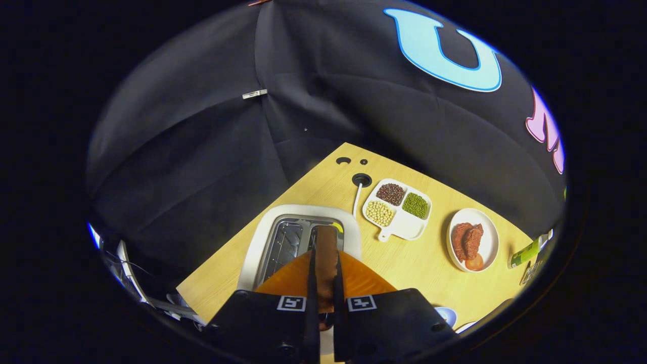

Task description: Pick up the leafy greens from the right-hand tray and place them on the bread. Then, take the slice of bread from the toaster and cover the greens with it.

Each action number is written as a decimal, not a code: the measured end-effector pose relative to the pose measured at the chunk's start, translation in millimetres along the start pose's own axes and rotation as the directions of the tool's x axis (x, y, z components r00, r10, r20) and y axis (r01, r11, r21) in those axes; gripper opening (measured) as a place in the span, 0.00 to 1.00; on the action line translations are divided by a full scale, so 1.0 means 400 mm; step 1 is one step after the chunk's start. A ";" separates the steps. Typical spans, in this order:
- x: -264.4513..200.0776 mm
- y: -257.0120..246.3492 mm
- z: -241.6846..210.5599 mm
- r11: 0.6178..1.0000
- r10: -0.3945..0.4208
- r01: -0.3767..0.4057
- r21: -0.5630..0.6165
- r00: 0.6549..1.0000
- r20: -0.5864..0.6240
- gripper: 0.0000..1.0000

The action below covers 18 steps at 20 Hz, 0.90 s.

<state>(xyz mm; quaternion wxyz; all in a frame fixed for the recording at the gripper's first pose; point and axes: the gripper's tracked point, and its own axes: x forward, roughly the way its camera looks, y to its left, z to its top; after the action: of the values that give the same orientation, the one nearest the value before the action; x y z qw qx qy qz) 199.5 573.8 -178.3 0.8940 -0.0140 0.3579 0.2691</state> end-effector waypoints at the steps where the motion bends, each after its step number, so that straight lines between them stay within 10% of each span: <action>1: -0.013 0.007 0.007 1.000 0.015 -0.015 0.010 1.000 0.011 0.15; 13: -0.353 -0.118 0.143 0.994 0.068 -0.089 0.070 0.965 0.253 0.15; 18: -0.447 -0.293 0.055 0.993 -0.040 0.011 0.118 0.967 0.251 0.15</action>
<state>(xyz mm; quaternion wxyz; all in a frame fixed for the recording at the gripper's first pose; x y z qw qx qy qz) 164.1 394.1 -65.8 0.9351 0.0676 0.2555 0.2361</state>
